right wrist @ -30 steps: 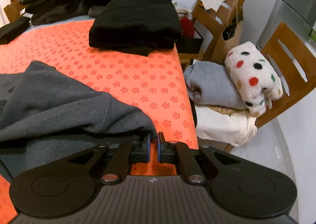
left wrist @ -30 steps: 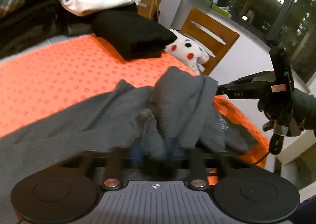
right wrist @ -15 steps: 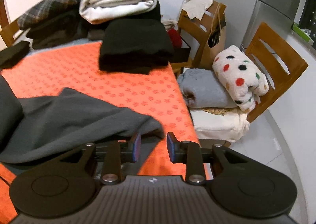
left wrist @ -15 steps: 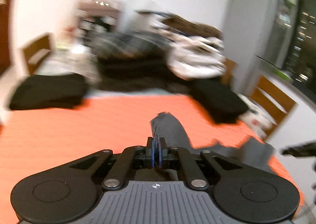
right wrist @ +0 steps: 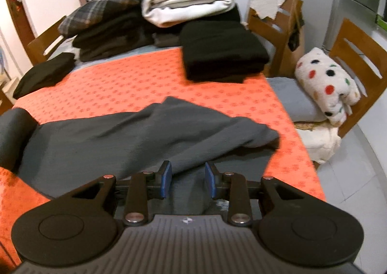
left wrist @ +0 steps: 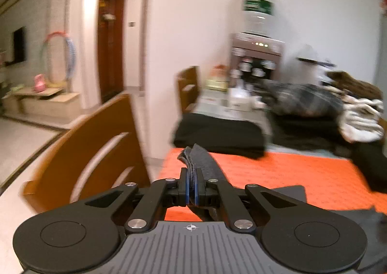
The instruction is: Fold clothes
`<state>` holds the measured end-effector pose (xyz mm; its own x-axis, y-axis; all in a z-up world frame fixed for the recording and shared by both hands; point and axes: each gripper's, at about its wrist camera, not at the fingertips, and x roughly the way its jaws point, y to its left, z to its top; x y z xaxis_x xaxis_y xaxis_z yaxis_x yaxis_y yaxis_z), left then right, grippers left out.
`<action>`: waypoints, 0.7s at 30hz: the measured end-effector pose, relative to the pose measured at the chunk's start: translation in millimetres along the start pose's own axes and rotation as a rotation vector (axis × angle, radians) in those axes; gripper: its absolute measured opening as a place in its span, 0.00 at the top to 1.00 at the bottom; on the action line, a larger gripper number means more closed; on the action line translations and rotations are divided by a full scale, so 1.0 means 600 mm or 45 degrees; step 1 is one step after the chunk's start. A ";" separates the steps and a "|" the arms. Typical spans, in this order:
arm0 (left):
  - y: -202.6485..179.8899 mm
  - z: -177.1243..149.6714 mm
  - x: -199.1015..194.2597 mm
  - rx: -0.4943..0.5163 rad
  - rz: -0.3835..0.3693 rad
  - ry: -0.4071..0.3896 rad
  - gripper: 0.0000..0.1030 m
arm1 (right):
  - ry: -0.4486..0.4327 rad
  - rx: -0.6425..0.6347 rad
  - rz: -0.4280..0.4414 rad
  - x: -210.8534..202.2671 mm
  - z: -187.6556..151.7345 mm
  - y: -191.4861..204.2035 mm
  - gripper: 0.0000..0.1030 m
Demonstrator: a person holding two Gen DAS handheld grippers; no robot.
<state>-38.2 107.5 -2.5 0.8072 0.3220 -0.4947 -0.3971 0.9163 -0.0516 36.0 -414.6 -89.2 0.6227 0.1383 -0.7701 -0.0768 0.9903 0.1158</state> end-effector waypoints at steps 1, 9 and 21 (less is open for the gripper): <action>0.017 0.002 -0.002 -0.014 0.032 0.000 0.94 | 0.001 -0.009 0.008 0.001 0.001 0.007 0.66; 0.109 0.011 -0.018 -0.079 0.189 -0.016 0.94 | 0.011 -0.075 0.041 0.012 0.025 0.045 0.66; 0.168 0.002 -0.020 -0.119 0.309 0.028 0.79 | 0.020 -0.096 0.016 0.004 0.038 0.038 0.66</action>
<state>-87.5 196.4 -0.7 0.6738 0.5237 -0.5212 -0.6176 0.7865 -0.0082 53.4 -392.2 -74.4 0.6091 0.1504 -0.7787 -0.1432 0.9866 0.0786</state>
